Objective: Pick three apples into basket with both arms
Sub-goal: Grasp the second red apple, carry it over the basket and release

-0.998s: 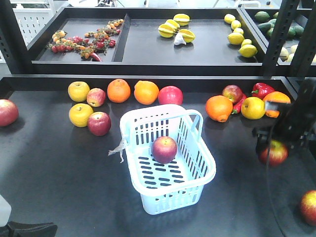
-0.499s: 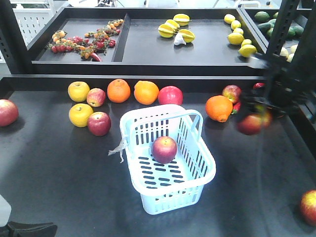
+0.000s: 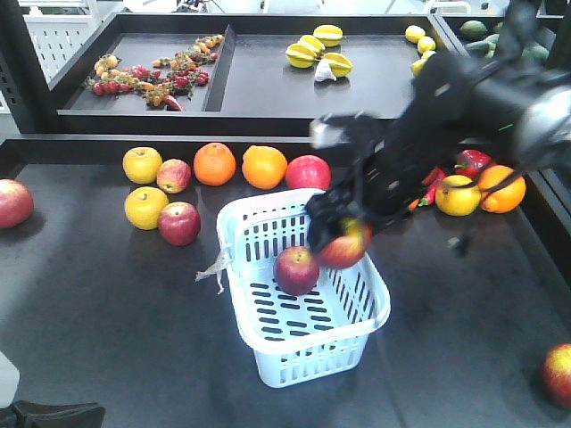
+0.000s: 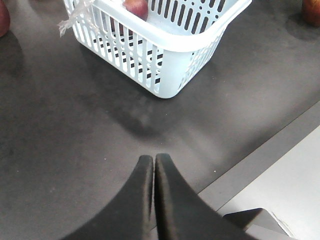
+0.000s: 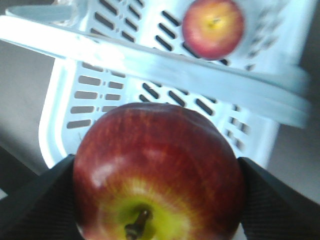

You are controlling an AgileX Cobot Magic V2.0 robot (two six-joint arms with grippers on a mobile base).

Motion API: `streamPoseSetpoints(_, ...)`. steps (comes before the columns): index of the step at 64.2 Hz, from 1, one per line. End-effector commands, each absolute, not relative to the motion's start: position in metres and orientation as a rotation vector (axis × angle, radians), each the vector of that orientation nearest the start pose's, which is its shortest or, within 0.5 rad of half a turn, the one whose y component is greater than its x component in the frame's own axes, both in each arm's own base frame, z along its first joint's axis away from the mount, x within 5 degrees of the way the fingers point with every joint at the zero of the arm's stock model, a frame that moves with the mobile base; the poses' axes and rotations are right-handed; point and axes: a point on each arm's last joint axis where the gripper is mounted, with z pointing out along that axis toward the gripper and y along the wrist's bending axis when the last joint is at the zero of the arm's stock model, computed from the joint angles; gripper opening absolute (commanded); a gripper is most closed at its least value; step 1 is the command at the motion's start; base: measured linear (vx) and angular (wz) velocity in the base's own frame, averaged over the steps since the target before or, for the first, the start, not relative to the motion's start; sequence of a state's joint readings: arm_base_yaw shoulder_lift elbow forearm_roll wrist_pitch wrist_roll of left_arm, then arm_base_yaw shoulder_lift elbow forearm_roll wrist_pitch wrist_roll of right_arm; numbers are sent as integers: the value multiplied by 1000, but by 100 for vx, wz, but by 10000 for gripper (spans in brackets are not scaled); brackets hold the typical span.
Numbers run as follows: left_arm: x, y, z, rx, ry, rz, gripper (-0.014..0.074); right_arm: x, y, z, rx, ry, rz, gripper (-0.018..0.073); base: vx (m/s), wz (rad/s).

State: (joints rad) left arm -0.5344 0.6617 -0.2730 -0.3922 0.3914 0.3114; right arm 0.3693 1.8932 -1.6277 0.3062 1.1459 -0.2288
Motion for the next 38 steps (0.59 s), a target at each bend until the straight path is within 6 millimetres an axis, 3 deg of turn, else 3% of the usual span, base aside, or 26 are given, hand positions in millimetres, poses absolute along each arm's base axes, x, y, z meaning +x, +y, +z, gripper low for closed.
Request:
streamPoseSetpoints(1,99,-73,229,564,2127,-501,-8,366,177,282,-710,2710,474,-4,0,0)
streamPoseSetpoints(10,99,-73,229,564,2127,-501,-8,374,182,259,-707,2757,471,-1,0,0)
streamPoseSetpoints(20,99,-73,229,565,2129,-501,-8,380,184,249,-703,2759,464,60,0,0)
streamPoseSetpoints(26,99,-73,229,567,2132,-502,-8,381,184,249,-726,2742,462,150,0,0)
streamPoseSetpoints(38,98,-73,228,571,2139,-503,-8,380,184,249,-741,2748,457,482,0,0)
